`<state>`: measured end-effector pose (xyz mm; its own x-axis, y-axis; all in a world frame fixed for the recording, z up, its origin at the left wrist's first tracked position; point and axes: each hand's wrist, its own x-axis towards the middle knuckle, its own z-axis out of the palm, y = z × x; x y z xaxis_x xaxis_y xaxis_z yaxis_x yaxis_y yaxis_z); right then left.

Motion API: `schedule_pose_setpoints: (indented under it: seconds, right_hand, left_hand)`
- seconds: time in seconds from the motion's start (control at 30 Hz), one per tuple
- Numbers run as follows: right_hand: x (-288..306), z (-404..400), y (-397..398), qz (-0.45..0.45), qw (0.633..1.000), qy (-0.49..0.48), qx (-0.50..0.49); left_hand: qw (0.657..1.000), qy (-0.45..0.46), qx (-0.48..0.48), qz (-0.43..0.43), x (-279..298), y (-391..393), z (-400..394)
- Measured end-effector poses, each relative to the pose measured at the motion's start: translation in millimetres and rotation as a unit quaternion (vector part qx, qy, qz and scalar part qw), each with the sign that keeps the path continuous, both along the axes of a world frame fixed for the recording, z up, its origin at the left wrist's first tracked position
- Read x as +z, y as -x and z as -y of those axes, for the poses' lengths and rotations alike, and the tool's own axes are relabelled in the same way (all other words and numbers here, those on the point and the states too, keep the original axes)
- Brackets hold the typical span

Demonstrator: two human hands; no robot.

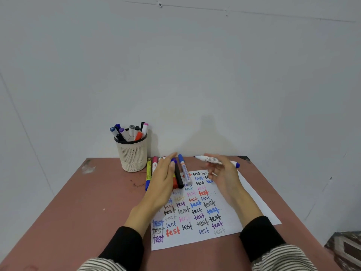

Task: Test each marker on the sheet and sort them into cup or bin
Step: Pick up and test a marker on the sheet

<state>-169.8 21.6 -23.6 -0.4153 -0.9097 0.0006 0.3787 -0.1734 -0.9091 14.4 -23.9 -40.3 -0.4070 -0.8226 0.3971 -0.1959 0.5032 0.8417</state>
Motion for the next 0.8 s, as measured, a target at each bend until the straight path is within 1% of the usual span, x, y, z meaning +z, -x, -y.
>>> schedule_pose_setpoints:
  seconds: [0.03, 0.1, 0.2, 0.27, 0.4, 0.63, 0.8]
  right_hand:
    - [2.6, 0.3, -4.3, 0.027, 0.999, 0.010, 0.015]
    - [4.1, 2.7, -13.5, 0.049, 0.998, 0.025, 0.026]
    - [0.7, 6.4, -25.2, 0.045, 0.998, 0.042, 0.021]
    - [-0.9, 6.2, -28.9, 0.030, 0.999, 0.043, 0.009]
    - [-1.2, 4.2, -28.8, 0.012, 0.998, 0.052, -0.016]
    - [-4.2, 3.4, -29.0, -0.047, 0.998, 0.034, -0.012]
    - [-3.4, 4.1, -29.6, -0.045, 0.998, 0.034, -0.027]
  left_hand:
    - [1.000, -0.022, 0.000, 0.002, -0.6, -1.9, 4.9]
    - [0.998, -0.056, 0.001, -0.014, -1.0, -4.7, 13.6]
    - [0.993, -0.089, 0.026, -0.071, 0.2, -10.7, 19.6]
    - [0.990, -0.098, 0.033, -0.091, 0.0, -15.8, 23.1]
    - [0.990, -0.104, 0.016, -0.098, -1.4, -18.0, 27.8]
    - [0.993, -0.080, 0.010, -0.083, -2.1, -15.0, 27.0]
    - [0.996, -0.055, 0.023, -0.068, -1.1, -15.9, 27.2]
